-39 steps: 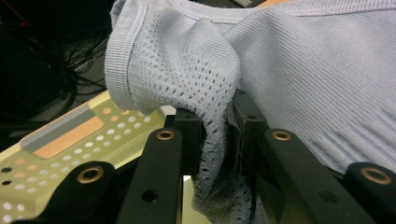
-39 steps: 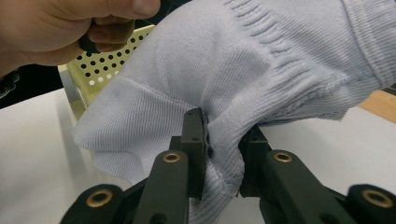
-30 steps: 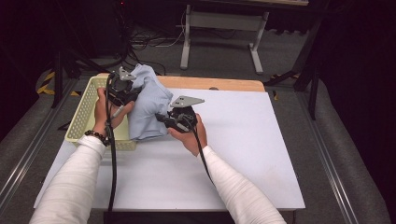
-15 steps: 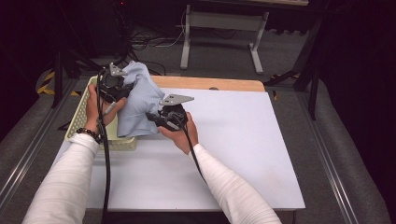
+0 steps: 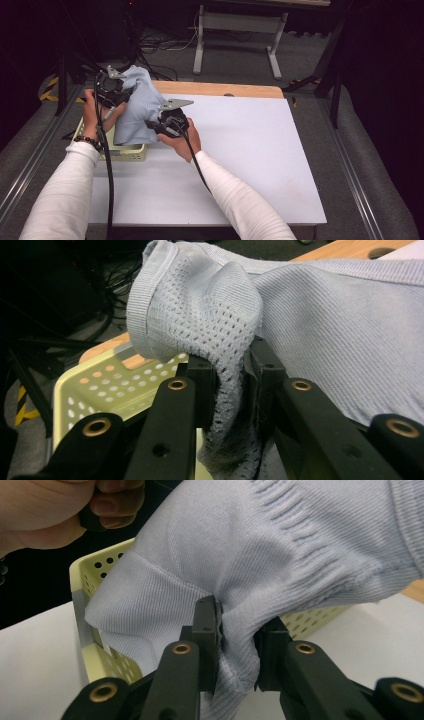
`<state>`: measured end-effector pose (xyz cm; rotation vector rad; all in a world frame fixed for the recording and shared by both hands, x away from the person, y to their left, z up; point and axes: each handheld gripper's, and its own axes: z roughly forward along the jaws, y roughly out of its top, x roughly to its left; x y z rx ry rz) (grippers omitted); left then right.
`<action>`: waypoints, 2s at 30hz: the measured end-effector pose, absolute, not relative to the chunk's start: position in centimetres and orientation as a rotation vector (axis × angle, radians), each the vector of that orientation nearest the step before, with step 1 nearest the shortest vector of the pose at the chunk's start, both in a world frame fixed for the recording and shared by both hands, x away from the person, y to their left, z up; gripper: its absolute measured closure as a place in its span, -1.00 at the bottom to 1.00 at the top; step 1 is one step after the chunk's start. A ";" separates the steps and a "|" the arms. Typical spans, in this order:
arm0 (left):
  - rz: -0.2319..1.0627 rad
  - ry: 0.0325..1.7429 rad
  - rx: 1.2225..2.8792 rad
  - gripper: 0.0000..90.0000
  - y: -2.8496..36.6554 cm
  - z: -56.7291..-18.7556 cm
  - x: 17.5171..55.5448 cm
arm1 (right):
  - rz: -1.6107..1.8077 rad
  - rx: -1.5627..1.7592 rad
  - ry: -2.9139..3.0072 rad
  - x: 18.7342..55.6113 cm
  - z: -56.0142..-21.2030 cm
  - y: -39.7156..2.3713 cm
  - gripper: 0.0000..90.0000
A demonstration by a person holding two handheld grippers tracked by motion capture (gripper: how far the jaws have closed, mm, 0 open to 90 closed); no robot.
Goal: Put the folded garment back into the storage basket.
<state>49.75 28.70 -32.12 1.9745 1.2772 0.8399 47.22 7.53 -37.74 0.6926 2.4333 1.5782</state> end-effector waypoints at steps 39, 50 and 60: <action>0.824 1.375 2.081 0.68 31.0 -36.8 51.2 | 1.502 0.657 2.333 45.2 -37.6 4.6 -0.10; 0.831 1.390 2.119 0.66 31.2 -37.5 51.5 | 1.423 0.682 2.179 42.7 -36.7 -6.9 -0.12; 0.824 1.399 2.130 0.66 31.2 -38.1 51.4 | 1.319 0.726 2.088 39.3 -38.6 -16.3 -0.15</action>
